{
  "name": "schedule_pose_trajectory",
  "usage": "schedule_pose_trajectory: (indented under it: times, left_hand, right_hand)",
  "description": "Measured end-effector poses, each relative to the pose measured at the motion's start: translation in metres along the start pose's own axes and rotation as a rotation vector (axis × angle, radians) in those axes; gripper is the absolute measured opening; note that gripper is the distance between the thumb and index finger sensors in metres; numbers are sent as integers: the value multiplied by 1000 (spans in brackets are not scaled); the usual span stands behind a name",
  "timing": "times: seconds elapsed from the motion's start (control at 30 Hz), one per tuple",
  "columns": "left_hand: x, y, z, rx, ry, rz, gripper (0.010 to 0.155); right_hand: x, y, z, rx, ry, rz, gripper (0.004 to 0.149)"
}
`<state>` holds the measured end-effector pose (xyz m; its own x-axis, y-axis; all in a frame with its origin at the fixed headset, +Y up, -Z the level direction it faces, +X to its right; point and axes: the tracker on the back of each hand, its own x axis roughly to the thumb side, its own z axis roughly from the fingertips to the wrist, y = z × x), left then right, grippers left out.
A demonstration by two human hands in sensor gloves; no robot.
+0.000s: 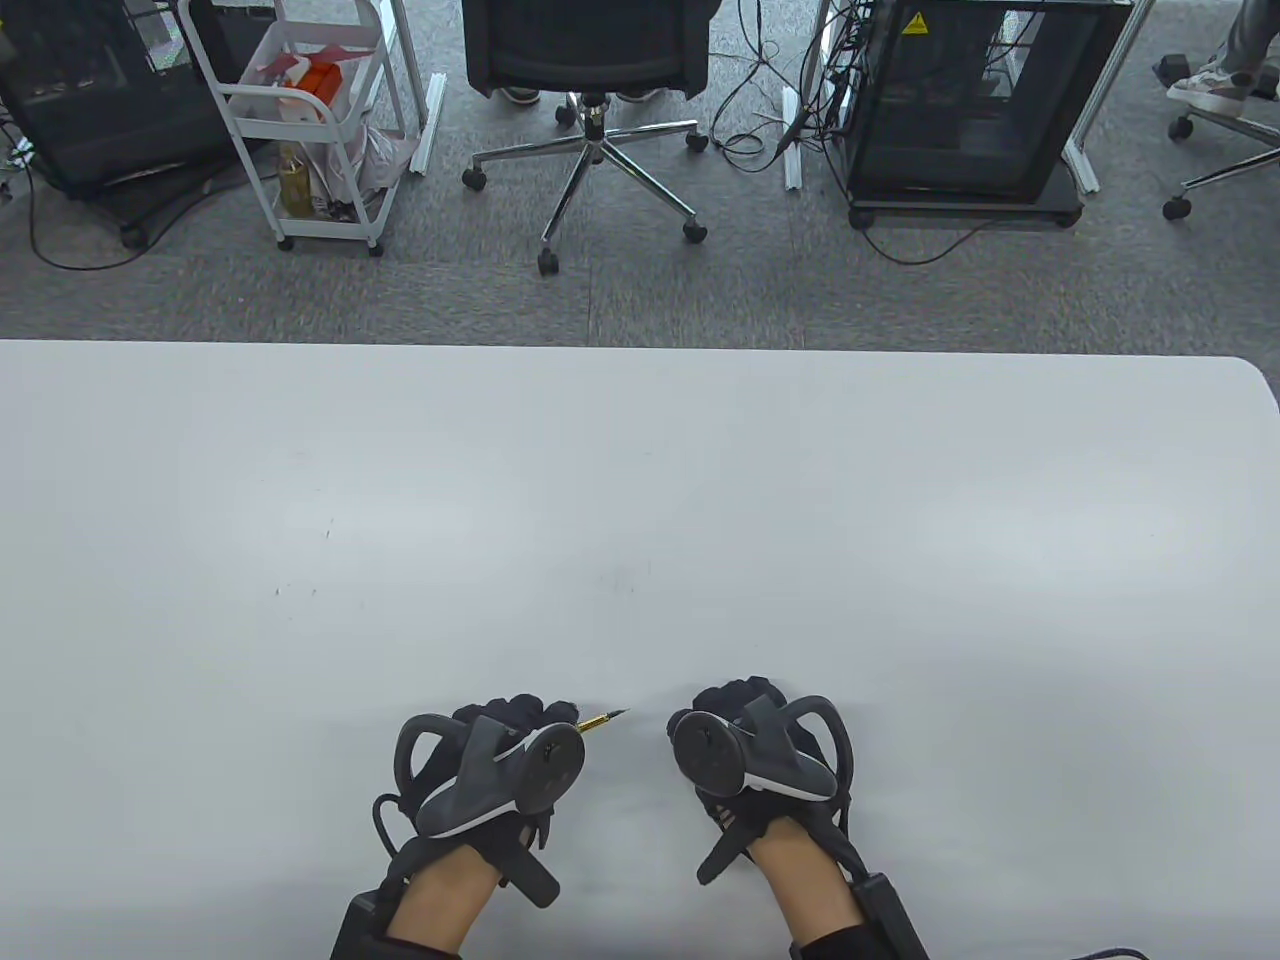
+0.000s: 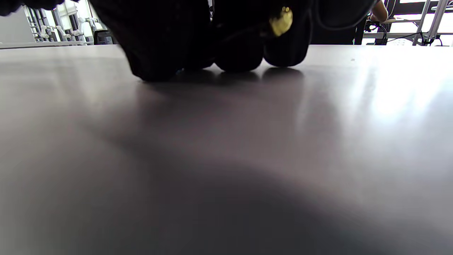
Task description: Remove fountain pen cap from fountain pen with right hand
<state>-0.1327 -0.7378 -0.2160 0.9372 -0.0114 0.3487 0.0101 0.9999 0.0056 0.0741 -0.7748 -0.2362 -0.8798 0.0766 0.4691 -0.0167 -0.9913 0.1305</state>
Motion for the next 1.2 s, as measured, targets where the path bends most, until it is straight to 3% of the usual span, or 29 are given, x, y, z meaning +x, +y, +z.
schedule_pose_trajectory:
  times: [0.27, 0.6, 0.73, 0.93, 1.03, 1.2]
  left_hand:
    - [-1, 7, 3, 73, 26, 3, 51]
    - [-1, 6, 2, 67, 1, 28, 52]
    - [0, 8, 3, 88, 0, 60, 52]
    - [-2, 12, 2, 109, 31, 117, 53]
    - [-1, 14, 3, 113, 37, 146, 52]
    - [9, 15, 0, 116, 29, 152, 55]
  right_hand:
    - [2, 0, 1, 17, 22, 13, 45]
    - [-2, 1, 0, 54, 36, -27, 46]
    - [-6, -2, 3, 80, 18, -49, 54]
    - [-36, -34, 20, -101, 68, -261, 57]
    - [-53, -48, 29, -132, 97, -291, 55]
    - [-83, -59, 55, -348, 147, -304, 50]
